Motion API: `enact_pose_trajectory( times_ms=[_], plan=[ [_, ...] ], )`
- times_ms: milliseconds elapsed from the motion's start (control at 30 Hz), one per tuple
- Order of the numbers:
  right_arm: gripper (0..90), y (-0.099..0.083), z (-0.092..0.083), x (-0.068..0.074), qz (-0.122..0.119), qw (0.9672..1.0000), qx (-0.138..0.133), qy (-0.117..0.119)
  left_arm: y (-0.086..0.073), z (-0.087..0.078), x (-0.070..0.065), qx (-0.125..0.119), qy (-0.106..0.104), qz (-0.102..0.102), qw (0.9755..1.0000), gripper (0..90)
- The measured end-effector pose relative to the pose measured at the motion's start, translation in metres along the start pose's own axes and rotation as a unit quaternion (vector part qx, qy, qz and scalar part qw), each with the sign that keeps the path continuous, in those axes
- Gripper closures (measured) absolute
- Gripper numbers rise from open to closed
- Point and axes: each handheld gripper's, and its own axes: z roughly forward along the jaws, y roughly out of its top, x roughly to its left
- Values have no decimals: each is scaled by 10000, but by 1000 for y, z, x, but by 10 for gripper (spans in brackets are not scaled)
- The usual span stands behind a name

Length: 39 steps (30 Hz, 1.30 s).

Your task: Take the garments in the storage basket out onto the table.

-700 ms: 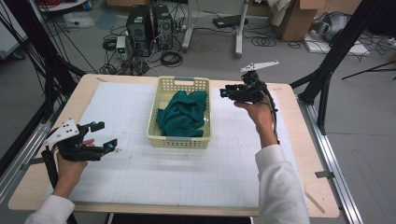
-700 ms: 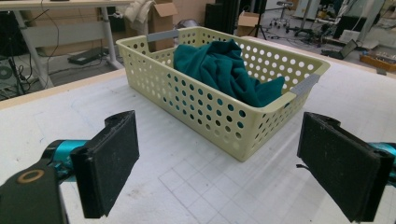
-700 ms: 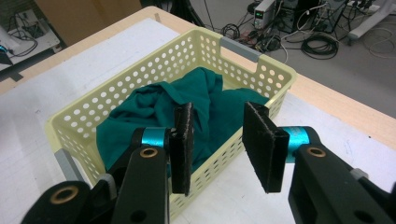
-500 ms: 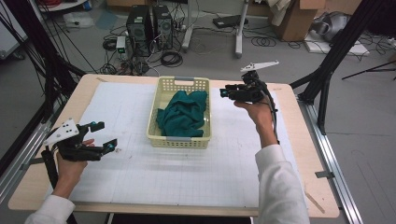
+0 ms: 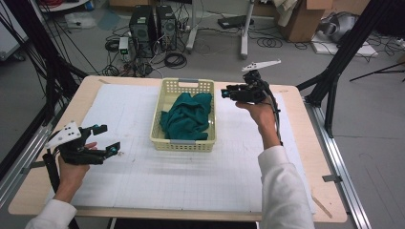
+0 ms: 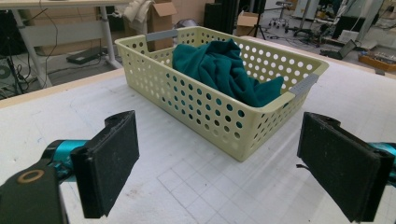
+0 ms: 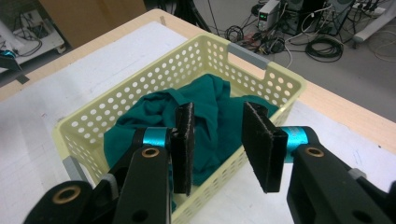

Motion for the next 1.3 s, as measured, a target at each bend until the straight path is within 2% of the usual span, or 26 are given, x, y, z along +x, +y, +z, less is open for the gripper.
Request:
enact_pose_trajectory(
  times_ms=[167, 467, 633, 967, 1033, 1067, 1100, 1133, 1200, 1233, 1300],
  plan=[
    [644, 10, 6, 9, -64, 10000, -26, 36, 0, 0, 0, -7, 1, -20, 10000, 131],
    [637, 22, 19, 21, -153, 9998, 115, 44, 0, 0, 0, -19, -6, -10, 10000, 131],
    [595, 30, 25, 28, -115, 9999, 73, 35, 0, 0, 1, -15, -14, -25, 10000, 131],
    [446, 36, 41, 34, 0, 9999, 97, -89, -1, -1, 3, -38, 15, -57, 10000, 131],
    [372, 39, 45, 36, 30, 9997, 140, -182, -1, -1, 3, -41, 17, -58, 10000, 131],
    [372, 39, 45, 36, 30, 9997, 140, -182, -1, -1, 3, -39, 5, -57, 10000, 131],
    [306, 41, 48, 37, 46, 9995, 181, -250, -1, -1, 3, -42, 1, -64, 10000, 131],
    [306, 41, 48, 37, 46, 9995, 181, -250, -1, -1, 3, -40, 1, -61, 10000, 131],
    [248, 43, 52, 39, 117, 9990, 296, -325, -1, -1, 2, -47, -6, -70, 10000, 131],
    [155, 45, 56, 41, 103, 9984, 364, -409, -1, -1, 2, -49, -8, -73, 10000, 131],
    [138, 46, 58, 42, 102, 9984, 380, -401, -1, 0, 2, -62, -18, -82, 9999, 131]
  ],
)
